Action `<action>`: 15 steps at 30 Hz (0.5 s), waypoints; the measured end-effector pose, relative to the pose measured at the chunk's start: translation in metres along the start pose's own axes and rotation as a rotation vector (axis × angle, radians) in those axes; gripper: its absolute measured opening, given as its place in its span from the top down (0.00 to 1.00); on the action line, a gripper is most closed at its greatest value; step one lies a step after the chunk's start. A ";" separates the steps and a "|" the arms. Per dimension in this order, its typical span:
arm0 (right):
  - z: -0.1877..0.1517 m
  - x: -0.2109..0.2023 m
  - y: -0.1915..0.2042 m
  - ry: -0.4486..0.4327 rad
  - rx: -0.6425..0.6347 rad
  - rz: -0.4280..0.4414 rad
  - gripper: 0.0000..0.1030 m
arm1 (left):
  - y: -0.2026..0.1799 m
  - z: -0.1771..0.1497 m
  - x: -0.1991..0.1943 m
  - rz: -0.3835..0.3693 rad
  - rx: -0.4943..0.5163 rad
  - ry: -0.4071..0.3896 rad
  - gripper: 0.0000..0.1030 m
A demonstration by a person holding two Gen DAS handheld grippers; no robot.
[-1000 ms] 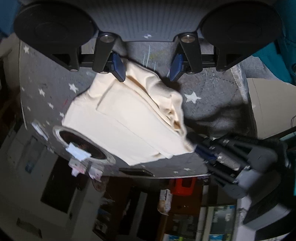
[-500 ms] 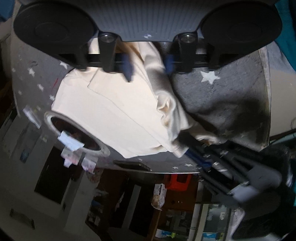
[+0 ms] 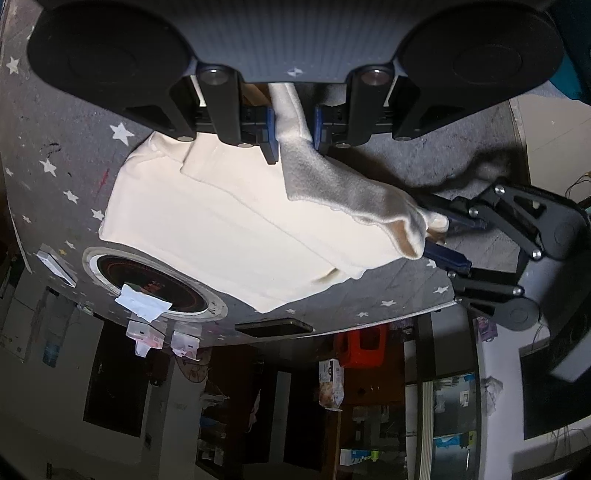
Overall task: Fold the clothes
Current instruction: 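Lift the hem with both grippers and fold it toward the collar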
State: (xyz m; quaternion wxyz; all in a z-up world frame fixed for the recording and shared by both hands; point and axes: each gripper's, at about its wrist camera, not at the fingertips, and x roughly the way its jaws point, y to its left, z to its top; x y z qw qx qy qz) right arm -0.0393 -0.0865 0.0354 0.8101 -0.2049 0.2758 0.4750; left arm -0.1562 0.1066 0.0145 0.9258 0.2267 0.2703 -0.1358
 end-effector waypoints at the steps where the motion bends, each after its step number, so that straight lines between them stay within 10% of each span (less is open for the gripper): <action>1: 0.001 0.000 0.000 -0.001 -0.002 -0.002 0.83 | 0.000 -0.001 0.000 0.001 0.011 -0.002 0.61; 8: -0.002 -0.001 0.008 -0.011 -0.014 -0.027 0.88 | 0.008 -0.003 -0.001 -0.021 0.020 -0.009 0.93; 15: -0.005 -0.021 0.018 -0.049 -0.021 -0.038 0.89 | 0.010 0.003 -0.021 -0.046 -0.009 -0.042 0.95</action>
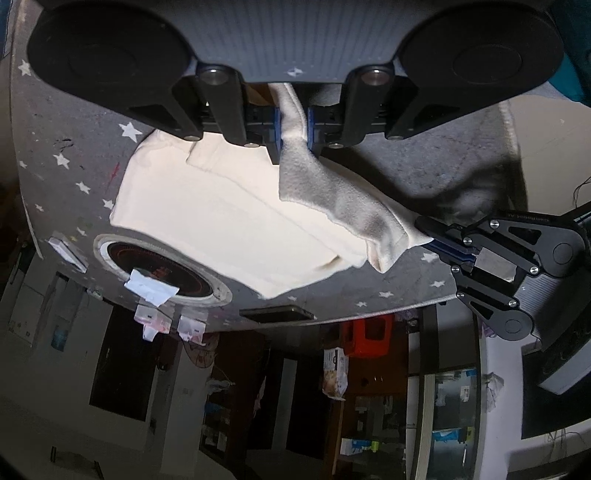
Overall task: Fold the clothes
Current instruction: 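Lift the hem with both grippers and fold it toward the collar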
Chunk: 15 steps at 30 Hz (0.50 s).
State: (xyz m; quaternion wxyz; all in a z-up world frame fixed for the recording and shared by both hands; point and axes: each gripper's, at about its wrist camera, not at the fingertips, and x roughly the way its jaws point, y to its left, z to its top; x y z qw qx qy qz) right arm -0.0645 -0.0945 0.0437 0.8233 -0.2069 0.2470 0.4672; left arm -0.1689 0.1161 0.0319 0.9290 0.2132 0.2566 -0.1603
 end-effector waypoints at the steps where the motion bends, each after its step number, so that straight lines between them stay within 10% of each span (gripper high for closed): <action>1: 0.000 -0.005 0.002 -0.006 -0.006 0.005 0.89 | -0.001 0.001 -0.005 -0.003 -0.002 -0.004 0.95; 15: 0.003 -0.104 0.052 0.002 -0.058 0.125 0.90 | -0.023 0.017 -0.101 -0.046 -0.060 -0.071 0.95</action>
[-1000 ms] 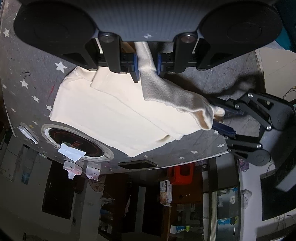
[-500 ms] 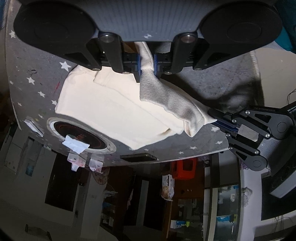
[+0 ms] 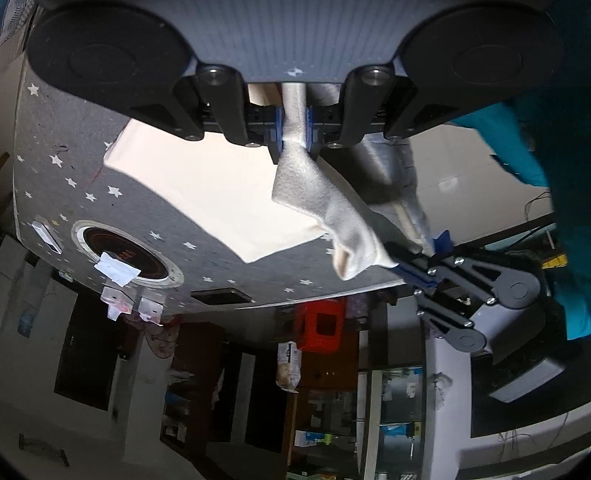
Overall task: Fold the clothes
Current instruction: 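Lift the hem with both grippers and fold it toward the collar, then lay the hem down on the collar and open both grippers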
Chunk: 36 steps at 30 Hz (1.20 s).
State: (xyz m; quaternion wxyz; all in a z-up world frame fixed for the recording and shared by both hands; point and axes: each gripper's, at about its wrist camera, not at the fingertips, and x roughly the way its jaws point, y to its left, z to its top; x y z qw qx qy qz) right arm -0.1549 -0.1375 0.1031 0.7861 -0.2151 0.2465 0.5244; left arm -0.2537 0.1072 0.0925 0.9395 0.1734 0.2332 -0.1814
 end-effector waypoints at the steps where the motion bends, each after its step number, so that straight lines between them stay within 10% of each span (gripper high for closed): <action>1: 0.001 -0.002 0.001 0.001 -0.002 0.000 0.90 | 0.002 0.002 0.000 0.002 -0.003 -0.007 0.95; 21: 0.063 0.084 -0.123 0.054 0.018 -0.104 0.91 | 0.101 0.050 0.143 0.054 -0.002 0.056 0.95; 30: 0.027 0.172 -0.167 0.136 0.187 -0.183 0.82 | 0.117 0.016 0.231 0.157 -0.078 0.194 0.86; 36: 0.019 0.148 -0.172 0.065 0.286 -0.239 0.77 | 0.126 0.018 0.216 0.259 -0.119 0.174 0.79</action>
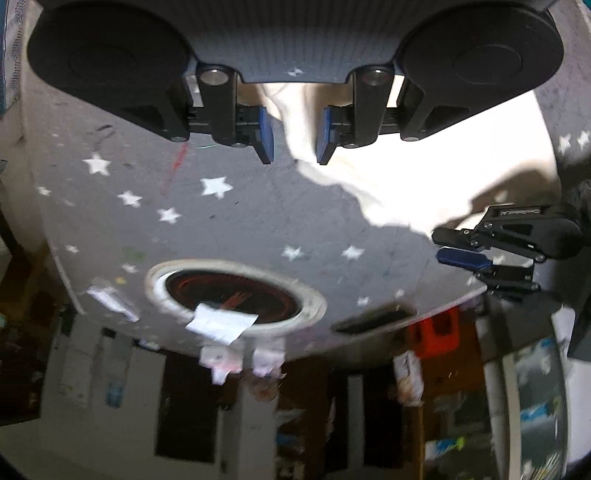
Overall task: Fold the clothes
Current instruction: 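Lay the hem down on the collar and open both grippers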
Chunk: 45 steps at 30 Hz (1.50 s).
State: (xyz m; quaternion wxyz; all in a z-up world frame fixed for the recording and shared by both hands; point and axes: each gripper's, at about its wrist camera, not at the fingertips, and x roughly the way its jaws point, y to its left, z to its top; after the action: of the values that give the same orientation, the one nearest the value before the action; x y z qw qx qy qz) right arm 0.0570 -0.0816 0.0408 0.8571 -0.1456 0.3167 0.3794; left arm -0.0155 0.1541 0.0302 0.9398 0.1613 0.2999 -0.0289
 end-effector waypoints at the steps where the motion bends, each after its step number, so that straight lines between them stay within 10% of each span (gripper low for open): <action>1: 0.000 -0.008 0.000 -0.013 0.011 -0.007 0.77 | 0.001 0.002 -0.006 0.000 -0.013 -0.008 0.81; 9: -0.005 -0.004 0.014 0.011 0.024 0.052 0.81 | -0.025 0.018 -0.021 -0.202 -0.114 -0.017 0.81; 31: -0.034 -0.033 -0.017 -0.006 0.120 -0.033 0.86 | -0.028 0.017 -0.011 -0.188 -0.162 0.037 0.79; 45: -0.047 -0.041 -0.024 0.001 0.159 -0.015 0.86 | -0.105 0.026 -0.056 -0.419 -0.061 -0.060 0.79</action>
State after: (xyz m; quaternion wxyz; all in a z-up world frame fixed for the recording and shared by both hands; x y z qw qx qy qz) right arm 0.0330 -0.1435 0.0326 0.8686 -0.0797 0.3449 0.3467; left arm -0.0631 0.0442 0.0521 0.9261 0.0660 0.2997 -0.2193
